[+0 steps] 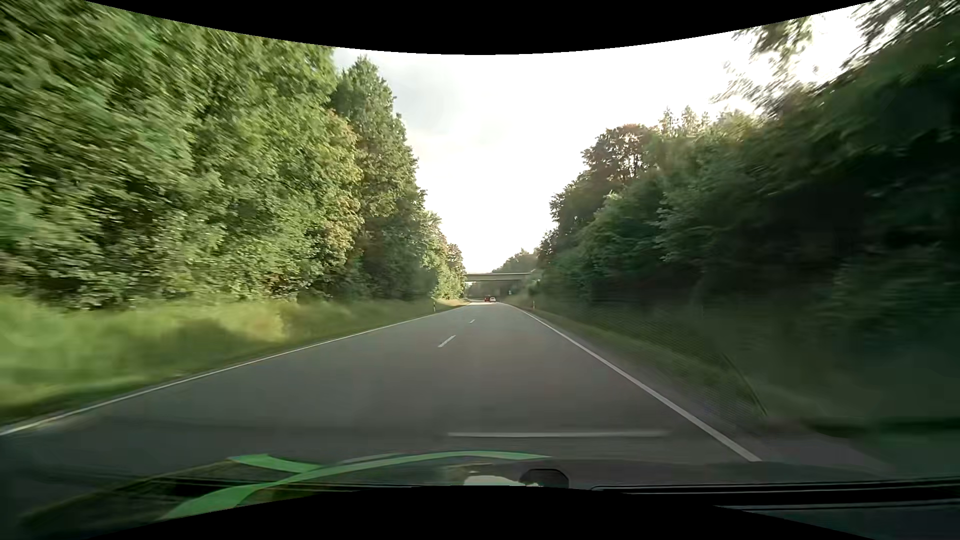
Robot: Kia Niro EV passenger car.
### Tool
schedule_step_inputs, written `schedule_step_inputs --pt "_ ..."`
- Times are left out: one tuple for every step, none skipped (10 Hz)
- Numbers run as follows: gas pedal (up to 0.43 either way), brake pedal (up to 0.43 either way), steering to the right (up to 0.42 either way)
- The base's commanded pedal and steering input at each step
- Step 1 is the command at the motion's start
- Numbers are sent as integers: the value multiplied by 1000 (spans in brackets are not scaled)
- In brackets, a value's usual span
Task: Follow the waypoints while adhering to traffic rules and regulations
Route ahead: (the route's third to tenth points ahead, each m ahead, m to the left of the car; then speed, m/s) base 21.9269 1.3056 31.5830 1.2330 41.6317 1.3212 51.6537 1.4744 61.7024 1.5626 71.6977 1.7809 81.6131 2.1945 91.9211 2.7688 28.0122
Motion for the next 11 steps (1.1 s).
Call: schedule_step_inputs --pt "220 0 -5" --pt "220 0 -5" --pt "220 0 -5" --pt "220 0 -4" --pt "220 0 -3" --pt "209 0 -3" --pt "209 0 -3" --pt "197 0 -3" --pt "189 0 -3" --pt "169 0 -3" --pt "150 0 -3"
